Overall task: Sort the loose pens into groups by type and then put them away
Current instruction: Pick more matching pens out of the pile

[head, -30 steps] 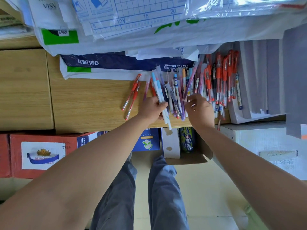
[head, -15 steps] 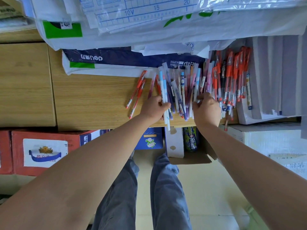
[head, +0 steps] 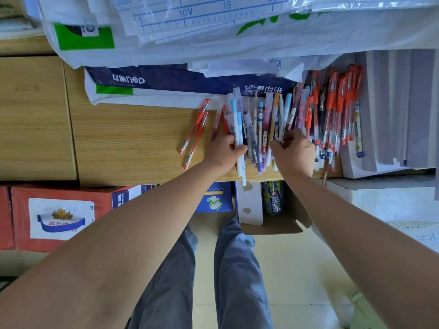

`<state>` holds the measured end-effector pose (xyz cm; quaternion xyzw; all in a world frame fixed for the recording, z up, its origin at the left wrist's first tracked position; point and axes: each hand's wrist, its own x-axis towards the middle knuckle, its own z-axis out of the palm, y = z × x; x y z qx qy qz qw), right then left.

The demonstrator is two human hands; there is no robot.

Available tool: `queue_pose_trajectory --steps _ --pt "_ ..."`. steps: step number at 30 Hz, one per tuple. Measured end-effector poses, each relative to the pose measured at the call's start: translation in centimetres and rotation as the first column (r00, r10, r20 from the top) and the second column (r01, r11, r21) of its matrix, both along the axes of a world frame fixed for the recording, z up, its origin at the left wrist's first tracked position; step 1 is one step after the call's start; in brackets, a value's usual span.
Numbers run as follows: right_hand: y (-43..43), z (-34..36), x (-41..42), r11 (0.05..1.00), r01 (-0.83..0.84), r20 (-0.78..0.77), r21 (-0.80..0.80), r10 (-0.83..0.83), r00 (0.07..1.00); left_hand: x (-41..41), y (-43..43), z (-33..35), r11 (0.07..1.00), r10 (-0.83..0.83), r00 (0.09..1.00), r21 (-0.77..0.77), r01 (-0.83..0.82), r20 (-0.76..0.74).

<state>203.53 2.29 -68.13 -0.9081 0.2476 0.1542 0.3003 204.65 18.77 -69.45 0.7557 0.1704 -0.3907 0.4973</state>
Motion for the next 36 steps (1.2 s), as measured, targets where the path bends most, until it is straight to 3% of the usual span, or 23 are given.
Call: queue_pose_trajectory --steps 3,9,12,17,22,30,33,36 --pt "0.0 0.4 0.0 0.997 -0.060 -0.017 0.042 0.060 0.998 0.0 0.1 0.3 1.000 0.012 1.000 -0.003 -0.012 0.009" --pt "-0.2 -0.4 -0.4 0.980 -0.145 -0.052 -0.137 0.139 0.989 0.0 0.3 0.4 1.000 0.019 1.000 -0.001 -0.019 0.023" --pt "0.5 -0.7 -0.2 0.970 -0.192 -0.087 -0.150 0.180 0.980 -0.1 0.4 0.2 1.000 0.021 1.000 0.003 -0.022 0.017" --pt "0.6 -0.7 -0.5 0.981 -0.157 -0.018 -0.111 0.155 0.988 -0.2 0.5 0.4 1.000 0.022 1.000 -0.003 -0.022 0.019" --pt "-1.2 0.2 -1.2 0.972 -0.137 0.001 -0.192 0.140 0.990 -0.3 0.8 0.2 0.999 0.012 1.000 0.035 -0.013 0.022" --pt "-0.1 -0.9 -0.1 0.965 -0.185 -0.128 -0.186 0.163 0.978 -0.5 1.1 0.2 0.999 -0.007 0.999 0.042 0.006 0.031" --pt "0.1 -0.6 -0.1 0.955 -0.238 -0.118 -0.177 0.220 0.968 -0.5 1.2 0.2 0.999 0.001 1.000 0.035 -0.002 0.028" --pt "0.3 -0.3 0.0 0.970 -0.234 -0.073 -0.068 0.229 0.971 -0.5 1.2 0.4 0.999 -0.004 0.999 0.040 0.003 0.034"
